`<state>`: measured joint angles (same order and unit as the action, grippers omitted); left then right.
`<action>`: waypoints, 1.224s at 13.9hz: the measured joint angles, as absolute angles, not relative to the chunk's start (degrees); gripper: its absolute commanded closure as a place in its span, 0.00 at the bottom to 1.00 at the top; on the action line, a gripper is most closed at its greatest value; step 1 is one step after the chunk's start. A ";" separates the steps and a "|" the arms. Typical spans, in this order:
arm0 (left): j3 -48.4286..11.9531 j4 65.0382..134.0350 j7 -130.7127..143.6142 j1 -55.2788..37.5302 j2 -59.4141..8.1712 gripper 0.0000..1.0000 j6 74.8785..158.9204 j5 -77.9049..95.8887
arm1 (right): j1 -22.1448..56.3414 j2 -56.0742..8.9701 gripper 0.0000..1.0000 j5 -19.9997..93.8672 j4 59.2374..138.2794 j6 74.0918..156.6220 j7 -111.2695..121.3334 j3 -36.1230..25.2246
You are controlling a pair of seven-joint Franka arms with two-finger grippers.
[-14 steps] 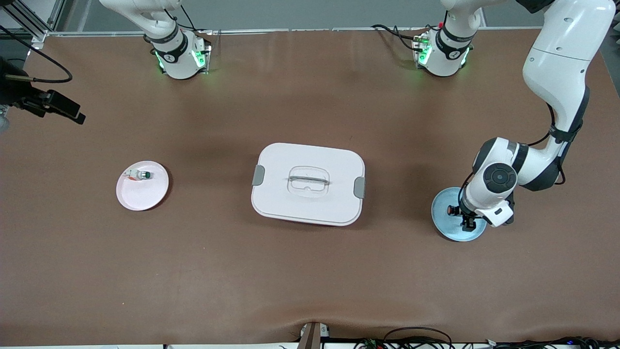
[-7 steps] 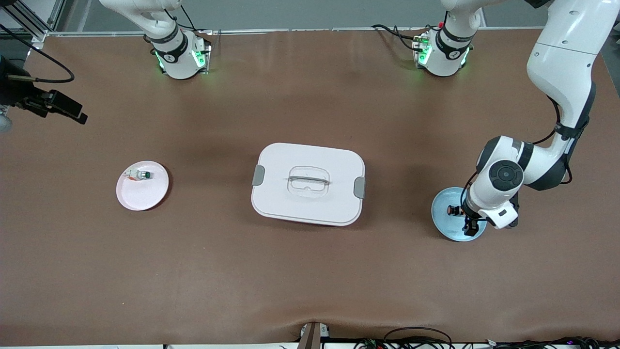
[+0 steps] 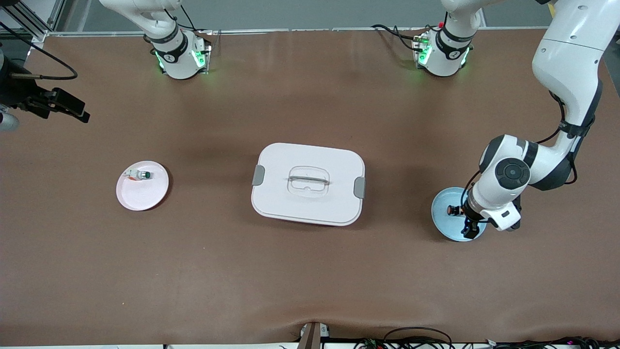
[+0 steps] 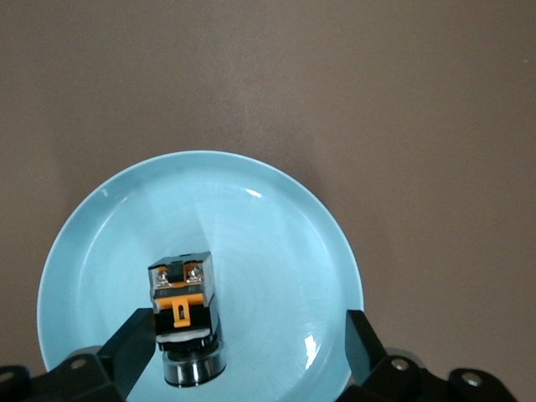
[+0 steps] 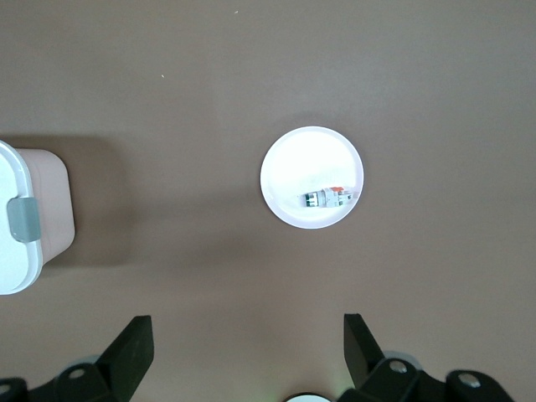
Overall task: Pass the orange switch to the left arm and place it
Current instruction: 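Lower the switch onto the light blue plate with the left gripper, then open the left gripper and lift it off the switch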
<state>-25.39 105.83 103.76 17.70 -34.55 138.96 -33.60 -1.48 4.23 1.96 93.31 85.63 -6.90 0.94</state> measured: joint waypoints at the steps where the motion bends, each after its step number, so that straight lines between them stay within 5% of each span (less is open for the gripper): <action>1: -25.44 105.42 103.76 17.64 -34.55 0.00 138.96 -33.60 | -1.48 4.23 0.00 1.96 93.32 85.63 -6.59 0.85; 17: -26.92 97.29 90.68 17.25 -32.91 0.00 125.50 -23.00 | -1.54 5.77 0.00 0.87 93.49 85.89 -1.53 0.35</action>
<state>-26.92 97.29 90.68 17.25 -32.91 125.50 -23.00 -1.54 5.77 0.87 93.49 85.89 -1.53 0.35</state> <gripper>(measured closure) 0.000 0.000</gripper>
